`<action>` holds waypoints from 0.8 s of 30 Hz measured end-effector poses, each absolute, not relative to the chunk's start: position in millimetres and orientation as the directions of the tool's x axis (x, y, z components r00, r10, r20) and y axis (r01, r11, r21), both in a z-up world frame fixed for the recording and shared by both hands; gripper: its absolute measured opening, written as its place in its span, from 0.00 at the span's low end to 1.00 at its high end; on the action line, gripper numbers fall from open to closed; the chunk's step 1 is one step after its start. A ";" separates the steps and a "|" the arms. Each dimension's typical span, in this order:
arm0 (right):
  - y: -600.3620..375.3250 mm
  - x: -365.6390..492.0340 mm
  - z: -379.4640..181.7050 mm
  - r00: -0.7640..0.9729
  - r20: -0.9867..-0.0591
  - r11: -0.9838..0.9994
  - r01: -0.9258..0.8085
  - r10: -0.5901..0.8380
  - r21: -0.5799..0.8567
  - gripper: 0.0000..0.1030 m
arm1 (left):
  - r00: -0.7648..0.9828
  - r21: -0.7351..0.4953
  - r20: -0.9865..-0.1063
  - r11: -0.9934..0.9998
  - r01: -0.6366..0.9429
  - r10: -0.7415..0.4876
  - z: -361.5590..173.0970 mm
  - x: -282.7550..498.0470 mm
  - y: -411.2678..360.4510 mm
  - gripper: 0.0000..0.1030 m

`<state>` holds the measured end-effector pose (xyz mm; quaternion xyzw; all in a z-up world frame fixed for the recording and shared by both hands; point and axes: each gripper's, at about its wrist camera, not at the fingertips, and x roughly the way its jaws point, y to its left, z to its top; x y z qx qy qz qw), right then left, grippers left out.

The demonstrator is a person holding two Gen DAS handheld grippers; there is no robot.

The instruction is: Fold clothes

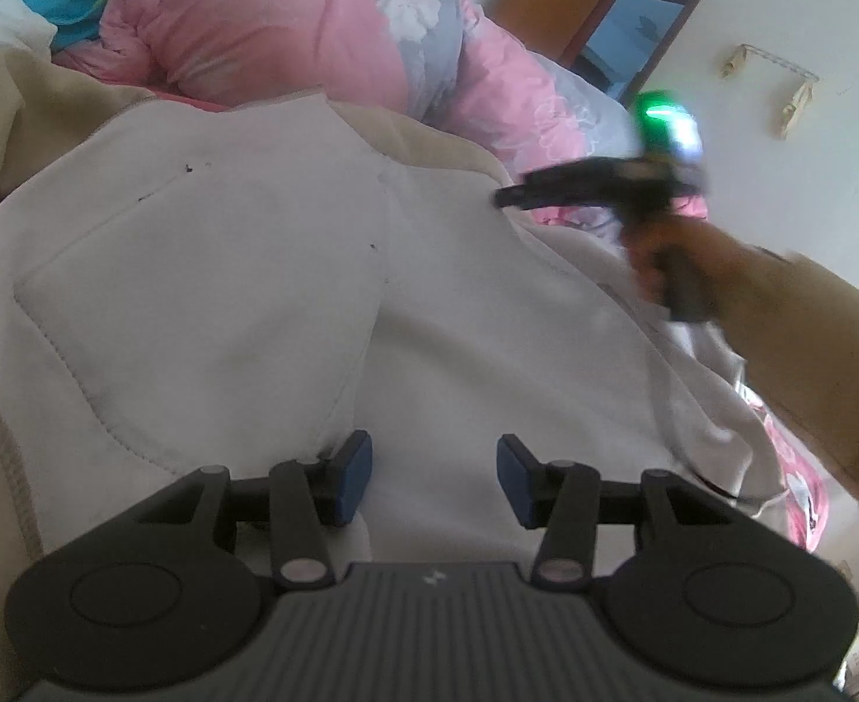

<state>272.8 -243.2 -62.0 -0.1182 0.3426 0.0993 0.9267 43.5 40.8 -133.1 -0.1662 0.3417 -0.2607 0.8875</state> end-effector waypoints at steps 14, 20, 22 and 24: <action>-304.1 339.4 -92.8 0.779 -0.576 0.936 0.042 -0.249 -0.348 0.55 | 0.641 -0.465 -0.510 0.811 0.355 -0.573 -132.9 40.1 40.7 0.48; -273.8 293.6 -77.1 0.743 -0.667 0.982 -0.162 0.054 -0.100 0.43 | 0.649 -0.455 -0.508 0.816 0.356 -0.566 -131.9 40.5 39.1 0.48; -257.3 302.1 -81.0 0.693 -0.706 0.979 -0.206 0.149 0.004 0.35 | 0.651 -0.454 -0.507 0.817 0.356 -0.565 -131.3 41.3 38.7 0.48; -235.2 318.5 -87.0 0.659 -0.719 0.968 -0.240 0.222 0.078 0.34 | 0.652 -0.457 -0.503 0.815 0.357 -0.567 -131.4 40.4 39.2 0.48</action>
